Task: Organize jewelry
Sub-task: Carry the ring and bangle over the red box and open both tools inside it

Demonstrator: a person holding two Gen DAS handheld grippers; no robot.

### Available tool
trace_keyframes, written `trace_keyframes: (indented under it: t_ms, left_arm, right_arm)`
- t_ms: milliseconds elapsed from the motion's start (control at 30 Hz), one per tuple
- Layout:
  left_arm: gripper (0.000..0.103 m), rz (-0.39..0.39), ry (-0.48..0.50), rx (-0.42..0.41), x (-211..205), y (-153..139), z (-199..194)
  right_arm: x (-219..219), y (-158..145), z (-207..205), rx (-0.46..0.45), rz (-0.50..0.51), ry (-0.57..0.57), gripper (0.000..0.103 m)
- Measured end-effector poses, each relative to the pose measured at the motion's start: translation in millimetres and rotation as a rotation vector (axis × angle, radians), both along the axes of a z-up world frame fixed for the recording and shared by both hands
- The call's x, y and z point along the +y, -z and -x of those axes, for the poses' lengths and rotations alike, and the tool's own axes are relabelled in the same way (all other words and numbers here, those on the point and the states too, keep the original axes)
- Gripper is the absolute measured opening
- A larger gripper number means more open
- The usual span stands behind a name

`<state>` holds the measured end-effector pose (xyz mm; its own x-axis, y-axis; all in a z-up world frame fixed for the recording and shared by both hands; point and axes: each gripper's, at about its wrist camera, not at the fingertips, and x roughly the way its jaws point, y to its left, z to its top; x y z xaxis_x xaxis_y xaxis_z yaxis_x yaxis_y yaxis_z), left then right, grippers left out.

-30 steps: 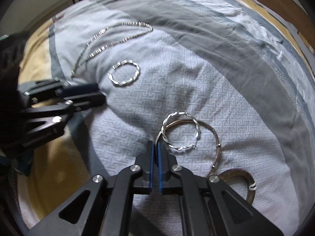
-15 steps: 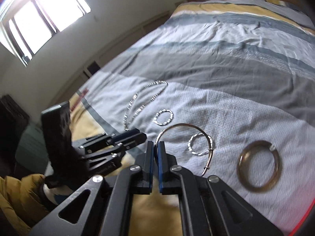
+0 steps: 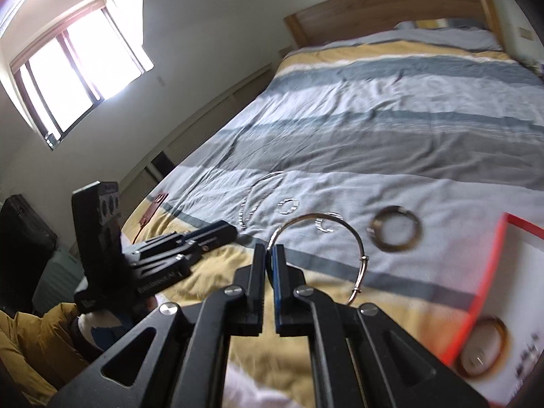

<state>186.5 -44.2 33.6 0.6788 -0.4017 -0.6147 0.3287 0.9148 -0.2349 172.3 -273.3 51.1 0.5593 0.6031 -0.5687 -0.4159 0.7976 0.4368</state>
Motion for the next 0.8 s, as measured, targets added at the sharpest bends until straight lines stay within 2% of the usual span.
trace_keyframes:
  t_ms: [200, 367, 500, 600, 800]
  left_arm:
    - [0.019, 0.003, 0.123, -0.001, -67, -11, 17]
    - [0.019, 0.0, 0.219, 0.022, -136, -2, 11]
    - [0.019, -0.01, 0.283, 0.054, -188, 15, -4]
    - [0.019, -0.044, 0.334, 0.074, -233, 35, -22]
    - [0.019, -0.119, 0.397, 0.126, -297, 76, -51]
  right_arm:
    - [-77, 5, 44, 0.01, 0.04, 0.147, 0.003]
    - [-137, 27, 54, 0.057, 0.099, 0.235, 0.003]
    - [-173, 48, 33, 0.095, 0.157, 0.267, 0.003]
    - [-194, 65, 7, 0.118, 0.211, 0.272, 0.003]
    - [-223, 102, -31, 0.171, 0.308, 0.249, 0.003]
